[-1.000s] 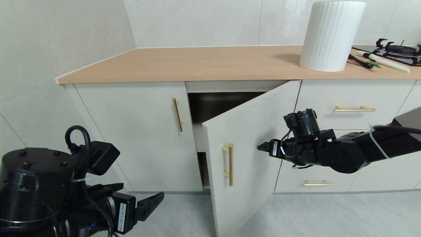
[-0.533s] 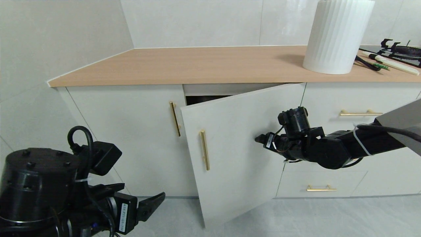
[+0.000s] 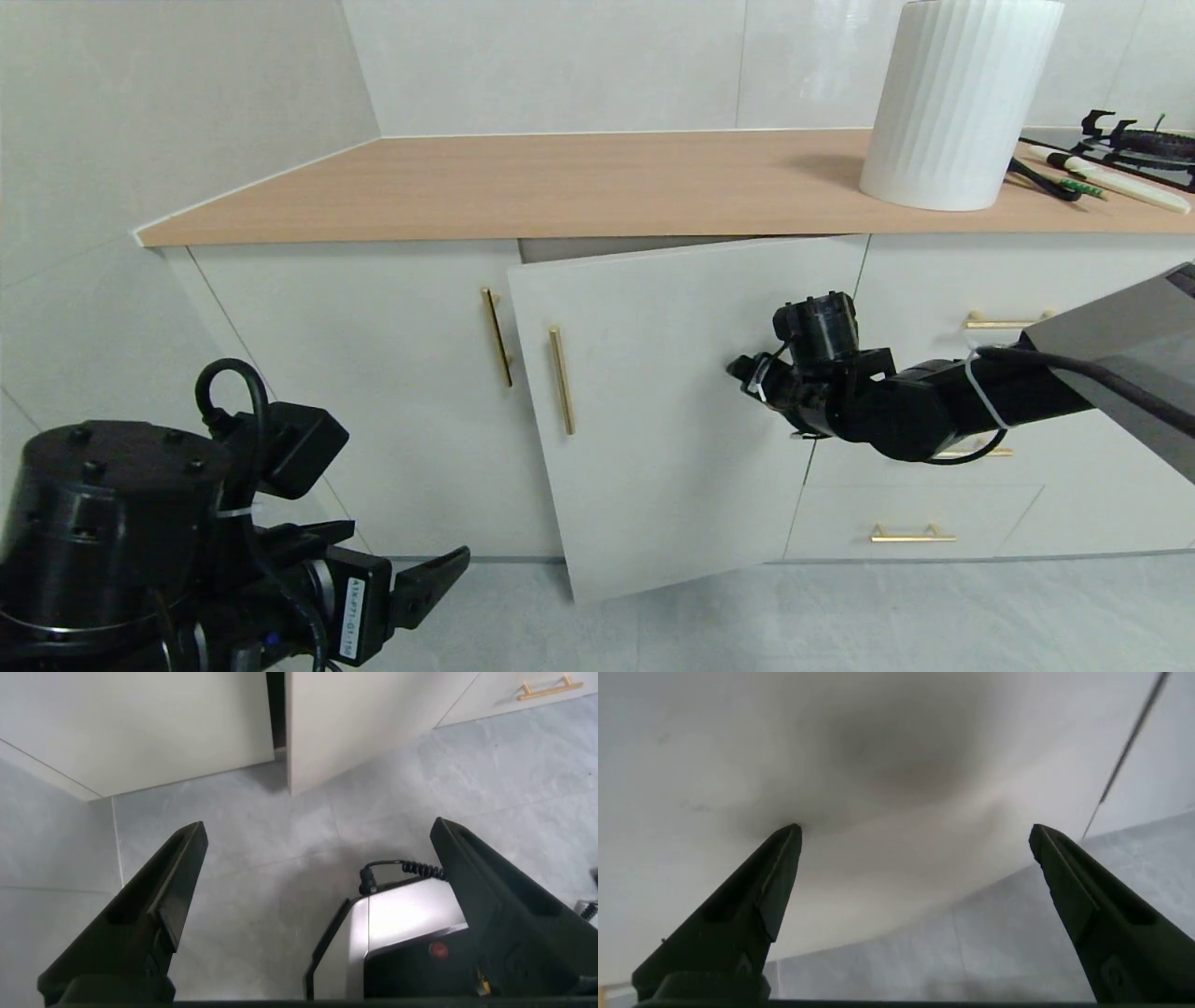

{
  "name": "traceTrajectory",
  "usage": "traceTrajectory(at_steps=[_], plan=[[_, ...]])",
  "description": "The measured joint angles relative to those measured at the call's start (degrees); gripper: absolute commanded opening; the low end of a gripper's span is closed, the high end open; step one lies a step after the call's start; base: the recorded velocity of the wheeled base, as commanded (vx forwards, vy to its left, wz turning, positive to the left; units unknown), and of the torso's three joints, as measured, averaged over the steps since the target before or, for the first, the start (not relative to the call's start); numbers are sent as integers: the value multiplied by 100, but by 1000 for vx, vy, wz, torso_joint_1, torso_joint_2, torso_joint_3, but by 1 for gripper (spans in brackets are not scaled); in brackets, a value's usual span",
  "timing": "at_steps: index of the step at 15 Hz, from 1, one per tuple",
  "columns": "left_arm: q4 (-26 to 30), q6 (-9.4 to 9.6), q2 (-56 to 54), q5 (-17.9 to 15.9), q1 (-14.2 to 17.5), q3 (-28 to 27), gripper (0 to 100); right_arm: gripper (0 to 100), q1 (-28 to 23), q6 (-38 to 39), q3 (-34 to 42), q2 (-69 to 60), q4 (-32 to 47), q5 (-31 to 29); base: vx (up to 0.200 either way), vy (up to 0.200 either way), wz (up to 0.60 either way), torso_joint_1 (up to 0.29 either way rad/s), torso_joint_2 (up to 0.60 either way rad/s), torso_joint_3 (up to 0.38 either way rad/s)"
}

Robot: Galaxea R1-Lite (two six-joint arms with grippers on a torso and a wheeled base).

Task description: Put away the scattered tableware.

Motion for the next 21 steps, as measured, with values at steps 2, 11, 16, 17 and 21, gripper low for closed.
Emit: traceTrajectory(at_steps=[2, 11, 16, 17, 21], plan=[[1, 0, 9, 2, 0, 2, 100, 100, -38, 0, -60, 79, -199, -261, 0, 0, 0, 0, 0, 0], [-10, -2, 66, 5, 0, 0, 100, 100, -300, 5, -369, 306, -514, -696, 0, 0, 0, 0, 0, 0], [-7, -9, 66, 9, 0, 0, 100, 100, -366, 57, -302, 212, -501, -729, 0, 0, 0, 0, 0, 0], [-7, -9, 48, 16, 0, 2, 100, 100, -347, 60, -166, 80, -533, -709, 0, 0, 0, 0, 0, 0], [-21, -6, -341, 101, 24, 152, 100, 100, -201, -143, 880, -1061, -528, -646, 0, 0, 0, 0, 0, 0]])
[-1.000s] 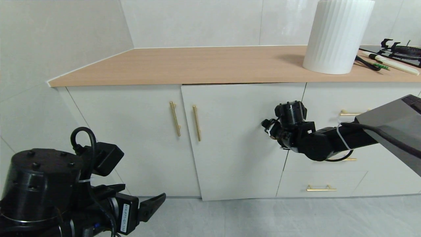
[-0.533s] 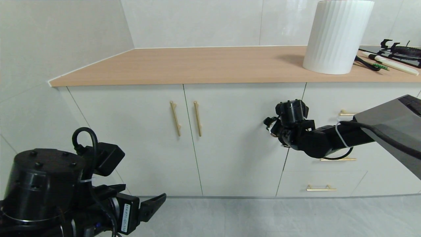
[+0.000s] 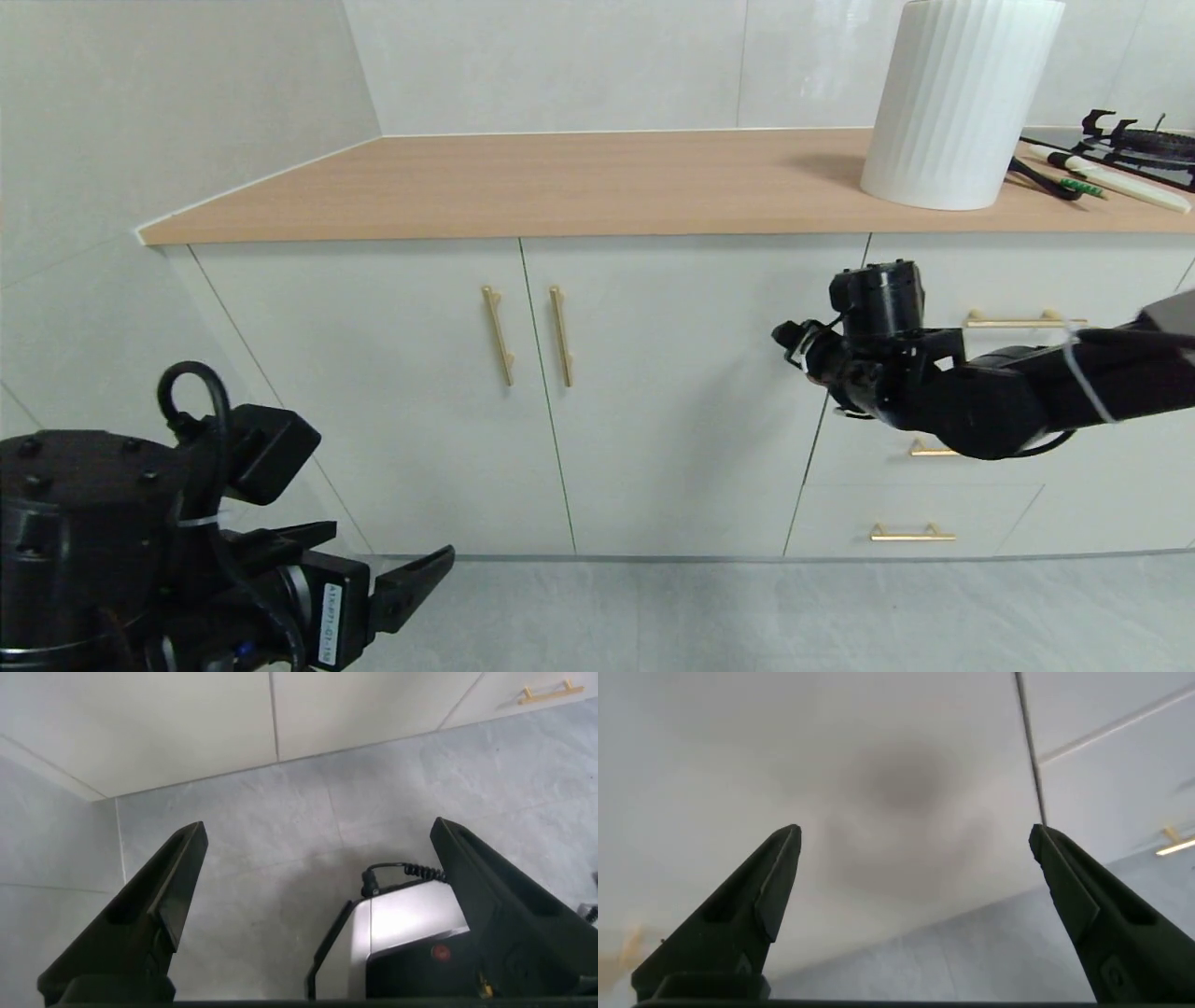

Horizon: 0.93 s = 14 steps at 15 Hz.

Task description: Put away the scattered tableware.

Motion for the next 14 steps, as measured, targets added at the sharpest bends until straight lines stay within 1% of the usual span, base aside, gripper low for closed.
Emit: traceTrajectory(at_steps=[2, 4, 5, 7, 8, 9, 11, 13, 14], plan=[[7, 13, -491, 38, 107, 232, 100, 100, -17, -169, 788, -1005, -9, -13, 0, 0, 0, 0, 0, 0], [40, 105, -1217, 66, 301, 656, 100, 100, -133, -627, 1734, -2258, -52, -115, 0, 0, 0, 0, 0, 0], [112, 176, -1652, 96, 438, 886, 100, 100, -234, -930, 2166, -2911, -129, -167, 0, 0, 0, 0, 0, 0], [557, 371, -2672, 187, 857, 1193, 100, 100, -472, -1680, 3001, -4336, -222, -195, 0, 0, 0, 0, 0, 0], [879, 512, -3178, 217, 1086, 1248, 100, 100, -584, -2061, 3362, -5020, -252, -173, 0, 0, 0, 0, 0, 0], [1337, 696, -3716, 244, 1304, 1257, 100, 100, -692, -2488, 3683, -5743, -233, -156, 0, 0, 0, 0, 0, 0], [2199, 1063, -4646, 271, 1709, 1181, 100, 100, -898, -3266, 4170, -7010, 73, -250, 0, 0, 0, 0, 0, 0], [2683, 1435, -5499, 304, 2197, 1141, 100, 100, -1273, -3892, 4465, -8187, 624, -417, 0, 0, 0, 0, 0, 0], [2777, 1526, -5798, 405, 2384, 1141, 100, 100, -1482, -4100, 4556, -8664, 886, -462, 0, 0, 0, 0, 0, 0]])
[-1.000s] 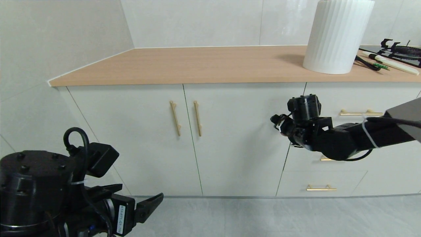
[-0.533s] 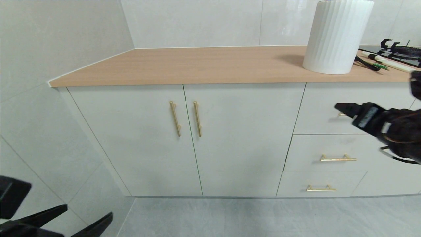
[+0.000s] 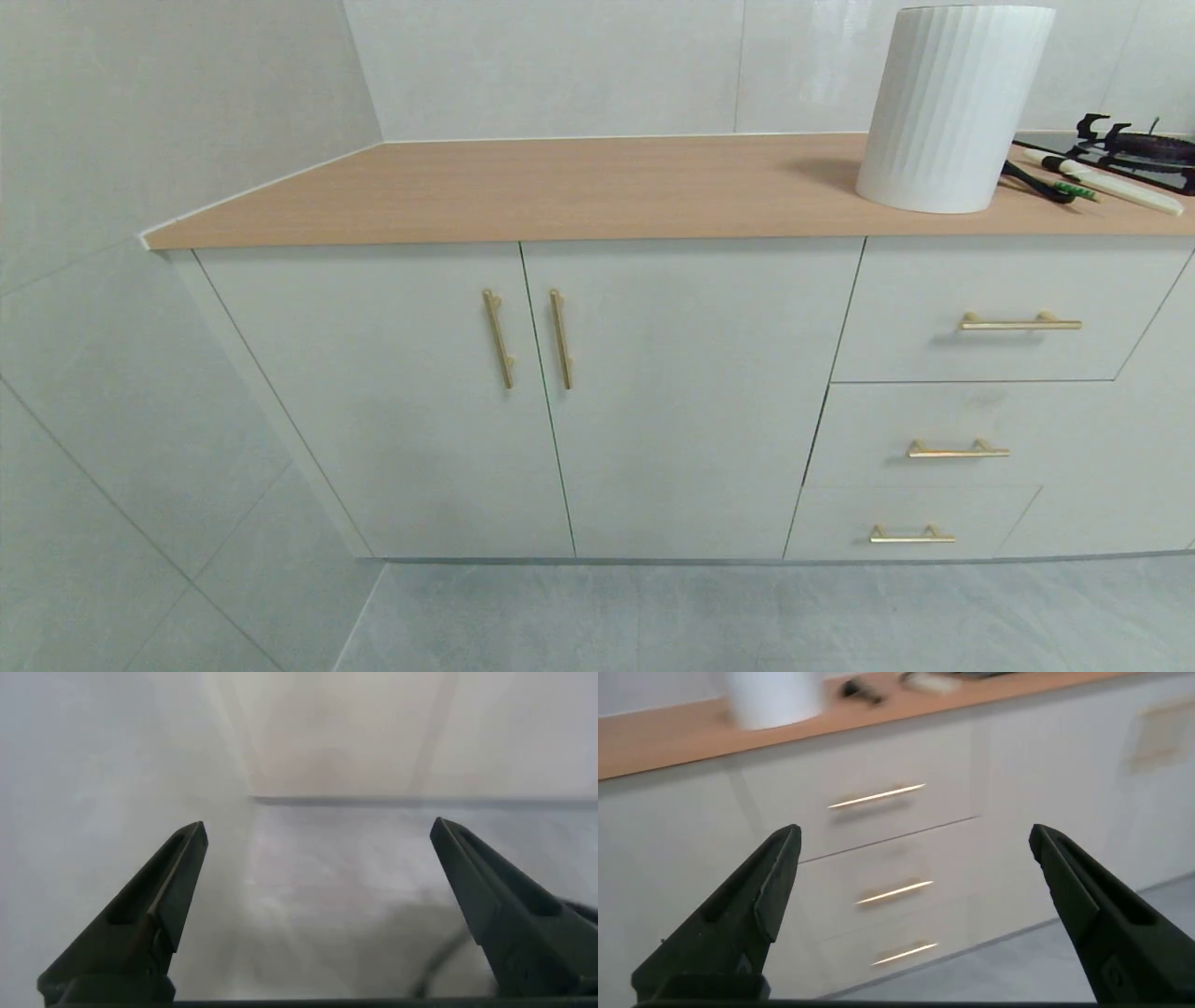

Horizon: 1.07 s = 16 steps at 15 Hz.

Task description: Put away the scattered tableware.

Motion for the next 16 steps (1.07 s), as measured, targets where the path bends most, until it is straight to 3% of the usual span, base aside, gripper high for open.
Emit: traceTrajectory(at_steps=[2, 3, 6, 8, 9, 11, 12, 16], plan=[[93, 15, -394, 606, 364, 2, 100, 100, -393, -284, 166, -1020, 485, -34, 0, 0, 0, 0, 0, 0], [68, 17, -490, 677, 527, 5, 100, 100, -592, -402, 257, -1449, 657, -37, 0, 0, 0, 0, 0, 0], [-66, 239, -909, 616, 1028, 258, 100, 100, -1012, -533, 725, -2352, 734, -11, 0, 0, 0, 0, 0, 0], [-628, 178, -1093, 558, 1187, 763, 100, 100, -1078, -530, 1167, -2583, 597, 172, 0, 0, 0, 0, 0, 0], [-1191, 151, -1139, 354, 1215, 1012, 100, 100, -1091, -528, 1519, -2638, 527, 377, 0, 0, 0, 0, 0, 0], [-1829, 134, -1193, -366, 1240, 1425, 100, 100, -1100, -492, 2089, -2701, 575, 859, 0, 0, 0, 0, 0, 0], [-1996, 138, -1202, -714, 1245, 1552, 100, 100, -1104, -475, 2197, -2716, 791, 1196, 0, 0, 0, 0, 0, 0], [-2119, 118, -1212, -1412, 1242, 1731, 100, 100, -1091, -445, 2286, -2733, 1059, 1730, 0, 0, 0, 0, 0, 0]])
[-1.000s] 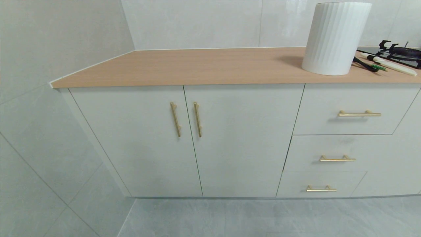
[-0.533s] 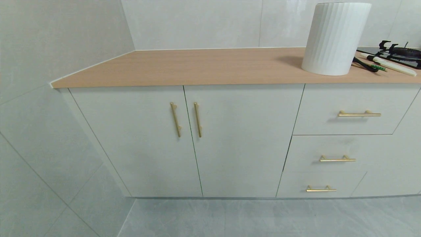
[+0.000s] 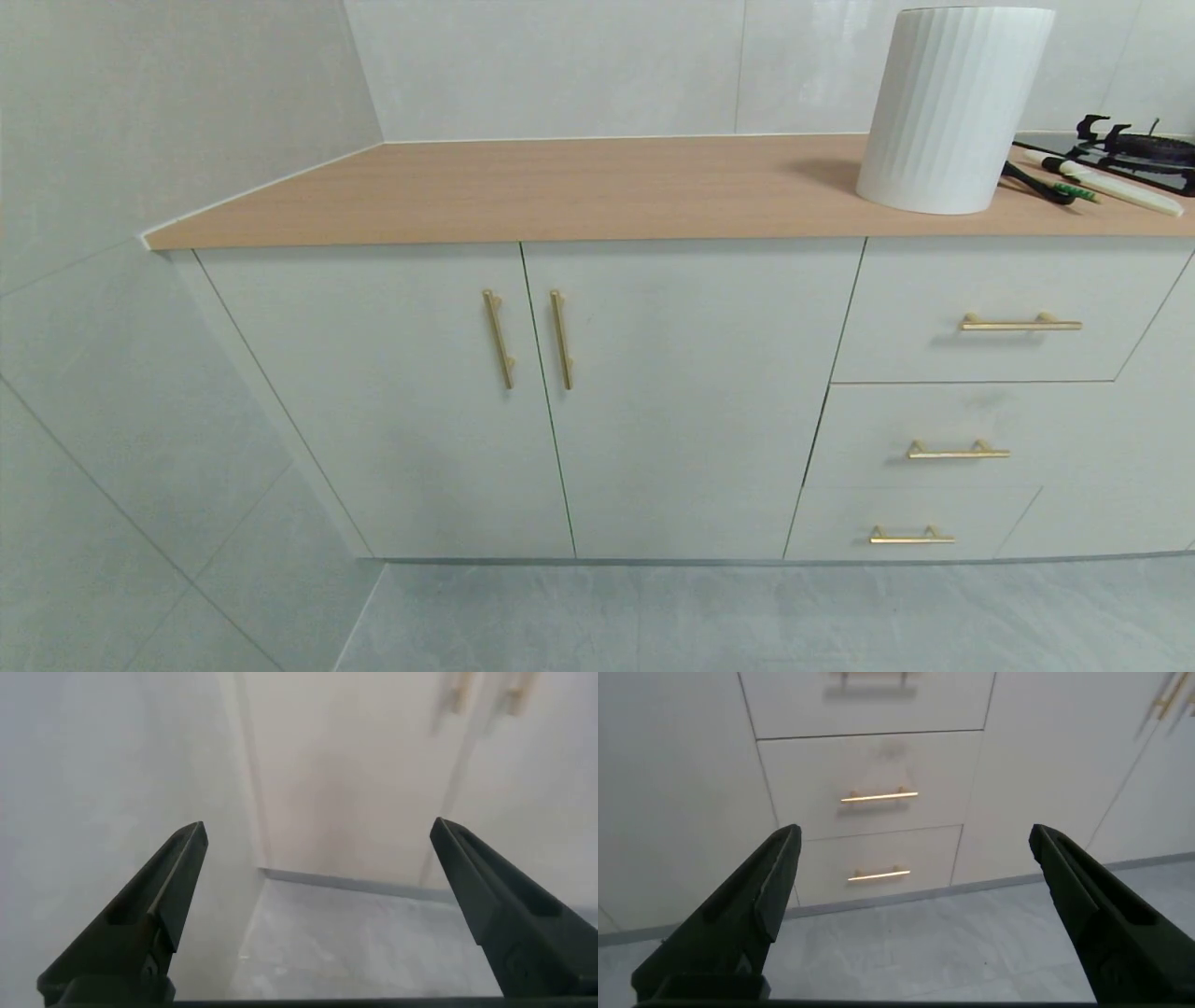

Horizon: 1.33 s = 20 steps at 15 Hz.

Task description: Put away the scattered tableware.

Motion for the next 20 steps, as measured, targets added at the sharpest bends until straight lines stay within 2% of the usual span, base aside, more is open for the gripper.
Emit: traceTrajectory(at_steps=[2, 3, 5, 7, 11, 14, 20], plan=[[0, 13, -1, -336, -2, 62, 100, 100, 4, -34, 11, -2, -2, 245, 0, 0, 0, 0, 0, 0], [-6, 2, -1, -343, -2, 83, 100, 100, 4, -129, 16, -4, -10, 547, 0, 0, 0, 0, 0, 0], [-78, -188, -1, -383, -2, 127, 100, 100, 4, -135, 18, 0, 102, 1308, 0, 0, 0, 0, 0, 0], [-89, -199, -1, -391, -2, 143, 100, 100, 6, -178, 11, 0, 173, 1907, 0, 0, 0, 0, 0, 0], [-93, -196, -1, -391, -2, 146, 100, 100, 4, -233, 11, 10, 178, 1927, 0, 0, 0, 0, 0, 0], [-90, -202, -4, -391, -2, 146, 100, 100, -7, 279, 13, 54, 312, 1435, 0, 0, 0, 0, 0, 0], [-90, -202, -4, -391, -2, 146, 100, 100, 4, 368, 18, 18, 329, 1345, 0, 0, 0, 0, 0, 0]])
